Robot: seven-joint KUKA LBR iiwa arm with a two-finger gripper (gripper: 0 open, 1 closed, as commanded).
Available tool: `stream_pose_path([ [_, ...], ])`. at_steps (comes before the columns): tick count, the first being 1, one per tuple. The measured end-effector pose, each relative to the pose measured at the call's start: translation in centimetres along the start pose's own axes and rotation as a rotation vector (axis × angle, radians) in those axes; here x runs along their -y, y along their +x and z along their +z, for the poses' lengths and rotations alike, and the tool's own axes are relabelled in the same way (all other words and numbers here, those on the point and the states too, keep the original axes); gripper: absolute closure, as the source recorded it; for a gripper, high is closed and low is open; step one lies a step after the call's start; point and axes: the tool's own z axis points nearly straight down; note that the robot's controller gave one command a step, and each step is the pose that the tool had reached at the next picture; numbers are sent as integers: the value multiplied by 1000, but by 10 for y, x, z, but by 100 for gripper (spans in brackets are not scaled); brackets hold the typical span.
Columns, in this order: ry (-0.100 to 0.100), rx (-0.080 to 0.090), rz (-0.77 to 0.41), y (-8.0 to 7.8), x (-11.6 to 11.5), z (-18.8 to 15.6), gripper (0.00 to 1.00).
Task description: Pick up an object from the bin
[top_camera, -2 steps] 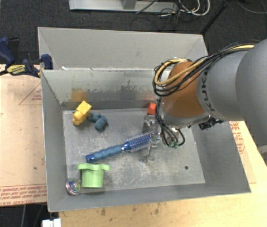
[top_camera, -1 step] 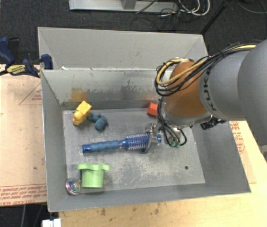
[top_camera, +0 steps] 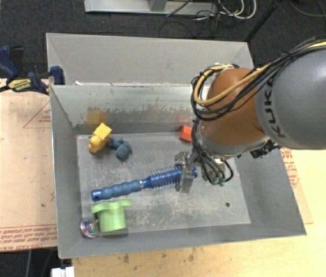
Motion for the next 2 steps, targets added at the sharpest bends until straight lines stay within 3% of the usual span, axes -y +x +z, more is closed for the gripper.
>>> stream_pose_path([
  [1, 1, 6, 29, 10, 6, -176, 100],
  [2, 3, -4, -212, 2, 53, -161, 100],
])
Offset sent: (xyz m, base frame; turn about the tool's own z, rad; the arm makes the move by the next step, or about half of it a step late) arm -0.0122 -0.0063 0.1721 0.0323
